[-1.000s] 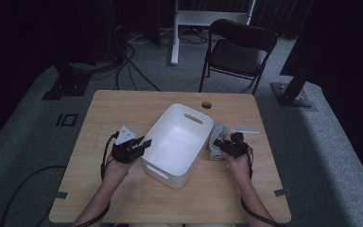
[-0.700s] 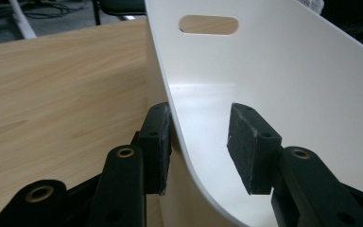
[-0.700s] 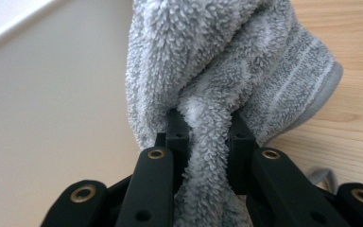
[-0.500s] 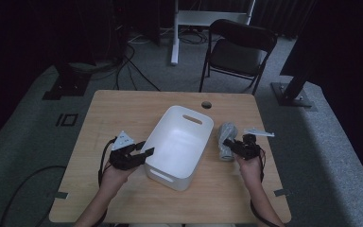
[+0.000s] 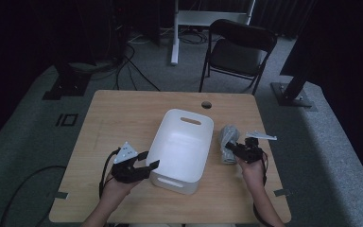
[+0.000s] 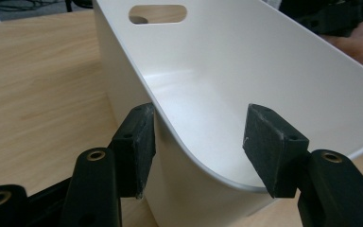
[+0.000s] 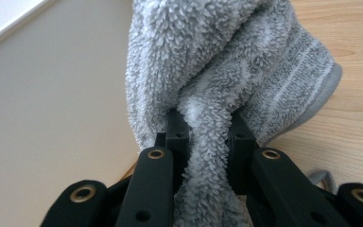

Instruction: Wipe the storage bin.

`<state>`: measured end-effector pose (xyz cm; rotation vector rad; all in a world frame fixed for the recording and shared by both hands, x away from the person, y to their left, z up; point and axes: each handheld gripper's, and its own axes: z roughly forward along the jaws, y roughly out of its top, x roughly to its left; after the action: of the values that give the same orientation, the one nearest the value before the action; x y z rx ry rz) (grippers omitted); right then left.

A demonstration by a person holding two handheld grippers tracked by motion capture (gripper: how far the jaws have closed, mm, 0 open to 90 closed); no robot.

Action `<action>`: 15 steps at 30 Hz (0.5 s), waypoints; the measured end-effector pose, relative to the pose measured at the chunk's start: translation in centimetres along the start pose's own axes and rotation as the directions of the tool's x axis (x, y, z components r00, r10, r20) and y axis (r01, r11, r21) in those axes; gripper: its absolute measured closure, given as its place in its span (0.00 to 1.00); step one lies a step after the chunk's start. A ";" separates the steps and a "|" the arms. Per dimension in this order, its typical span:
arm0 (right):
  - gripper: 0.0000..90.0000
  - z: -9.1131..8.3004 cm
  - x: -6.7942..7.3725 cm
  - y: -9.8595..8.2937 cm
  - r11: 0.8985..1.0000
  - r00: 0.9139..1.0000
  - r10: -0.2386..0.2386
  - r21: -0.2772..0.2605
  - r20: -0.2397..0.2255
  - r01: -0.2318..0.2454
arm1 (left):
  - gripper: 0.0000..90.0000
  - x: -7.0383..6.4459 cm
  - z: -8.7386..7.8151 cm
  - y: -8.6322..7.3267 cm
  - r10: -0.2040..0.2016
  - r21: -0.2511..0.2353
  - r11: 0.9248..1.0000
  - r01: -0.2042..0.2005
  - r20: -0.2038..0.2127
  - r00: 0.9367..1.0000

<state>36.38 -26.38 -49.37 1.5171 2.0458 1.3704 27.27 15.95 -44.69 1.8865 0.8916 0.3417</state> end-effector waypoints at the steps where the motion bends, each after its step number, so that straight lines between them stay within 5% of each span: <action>1: 0.85 0.0 0.1 0.0 1.000 1.000 -0.002 -0.001 -0.001 0.002 | 0.49 -0.1 -0.1 -0.1 -0.005 -0.003 1.000 0.005 0.005 1.000; 9: 0.85 0.0 0.2 0.0 1.000 1.000 -0.007 0.001 -0.003 0.007 | 0.44 -1.1 -0.8 -0.3 0.035 -0.024 0.999 -0.034 0.032 0.999; 12: 0.85 -0.1 0.2 0.0 1.000 1.000 -0.008 0.001 -0.006 0.008 | 0.42 -0.6 -1.3 0.1 0.063 -0.064 0.996 -0.061 0.029 0.998; 15: 0.85 -0.3 0.5 -0.1 1.000 1.000 -0.020 0.004 -0.011 0.020 | 0.43 1.0 -1.1 0.9 0.077 -0.100 0.993 -0.069 0.084 0.994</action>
<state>35.91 -26.13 -49.14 1.4902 2.0654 1.3707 27.69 17.22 -43.54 1.8327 0.7361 0.3385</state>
